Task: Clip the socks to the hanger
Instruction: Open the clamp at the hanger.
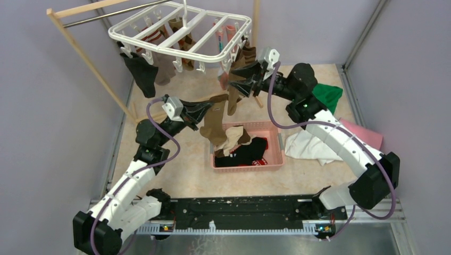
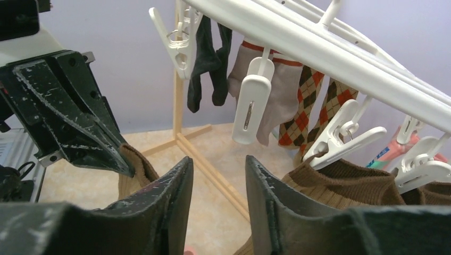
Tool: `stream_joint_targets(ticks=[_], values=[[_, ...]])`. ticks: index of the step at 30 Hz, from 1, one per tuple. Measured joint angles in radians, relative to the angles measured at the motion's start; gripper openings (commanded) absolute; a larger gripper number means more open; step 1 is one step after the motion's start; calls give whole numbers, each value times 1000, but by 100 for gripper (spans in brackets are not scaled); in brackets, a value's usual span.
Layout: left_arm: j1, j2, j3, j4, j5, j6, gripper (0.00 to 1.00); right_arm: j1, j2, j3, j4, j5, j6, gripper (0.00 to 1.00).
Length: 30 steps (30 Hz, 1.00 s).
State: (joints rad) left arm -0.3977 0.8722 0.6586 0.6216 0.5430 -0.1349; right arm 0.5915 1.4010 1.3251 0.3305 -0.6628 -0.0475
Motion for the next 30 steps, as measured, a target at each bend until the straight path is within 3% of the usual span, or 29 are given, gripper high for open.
stream_joint_targets(ticks=[3,11,22,30], values=[[5,0,0,-1,14,2,0,-5,-16,-23,33,-15,5,49],[13,2,0,-2,45,3,0,-56,-11,-19,140,-96,74,49],[19,8,2,-5,70,3,0,-87,102,51,301,-212,235,50],[21,8,5,-5,71,3,0,-113,169,124,394,-264,369,57]])
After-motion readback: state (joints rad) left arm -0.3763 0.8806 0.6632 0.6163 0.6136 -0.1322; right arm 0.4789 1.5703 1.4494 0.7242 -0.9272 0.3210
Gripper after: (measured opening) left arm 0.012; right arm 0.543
